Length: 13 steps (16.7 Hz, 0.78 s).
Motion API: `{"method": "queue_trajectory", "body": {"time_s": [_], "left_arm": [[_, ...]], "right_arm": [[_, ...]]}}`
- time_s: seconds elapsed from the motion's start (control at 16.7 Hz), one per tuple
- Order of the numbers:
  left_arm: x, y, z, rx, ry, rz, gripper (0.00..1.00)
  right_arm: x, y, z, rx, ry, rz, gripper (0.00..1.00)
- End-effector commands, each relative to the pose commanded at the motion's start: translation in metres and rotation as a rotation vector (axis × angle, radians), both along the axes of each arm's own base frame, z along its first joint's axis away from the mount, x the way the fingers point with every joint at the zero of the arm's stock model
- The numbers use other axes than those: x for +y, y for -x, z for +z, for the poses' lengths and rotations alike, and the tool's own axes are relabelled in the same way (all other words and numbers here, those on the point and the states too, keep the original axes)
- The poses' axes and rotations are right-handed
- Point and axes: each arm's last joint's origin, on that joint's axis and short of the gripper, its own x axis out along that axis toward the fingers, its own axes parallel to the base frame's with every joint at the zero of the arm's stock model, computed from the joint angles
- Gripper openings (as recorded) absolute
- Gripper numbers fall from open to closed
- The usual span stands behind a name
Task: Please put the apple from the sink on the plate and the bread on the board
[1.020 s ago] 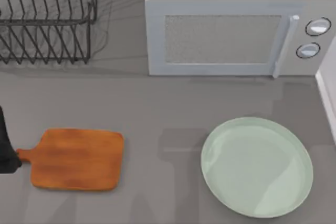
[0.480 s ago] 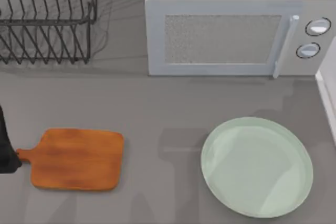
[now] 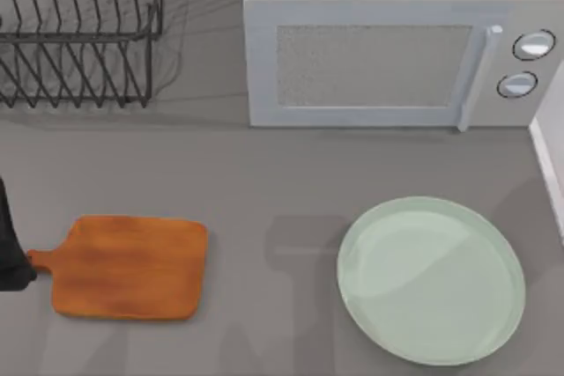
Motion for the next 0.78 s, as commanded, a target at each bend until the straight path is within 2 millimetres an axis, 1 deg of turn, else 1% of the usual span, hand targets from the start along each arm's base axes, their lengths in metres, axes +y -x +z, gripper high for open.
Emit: {"method": "queue_trajectory", "body": {"time_s": [0.12,0.18,0.36,0.78], "left_arm": [[0.0,0.0,0.0,0.0,0.0,0.0,1.0],[0.0,0.0,0.0,0.0,0.0,0.0,1.0],[0.0,0.0,0.0,0.0,0.0,0.0,1.0],[0.0,0.0,0.0,0.0,0.0,0.0,1.0]], "right_arm": [[0.0012,0.0047,-0.0174,0.013,-0.004,-0.001,1.0],[0.0014,0.0057,-0.0204,0.016,-0.004,-0.001,1.0],[0.0014,0.0057,-0.0204,0.016,-0.004,-0.001,1.0],[0.0014,0.0057,-0.0204,0.016,-0.004,-0.001,0.47]]}}
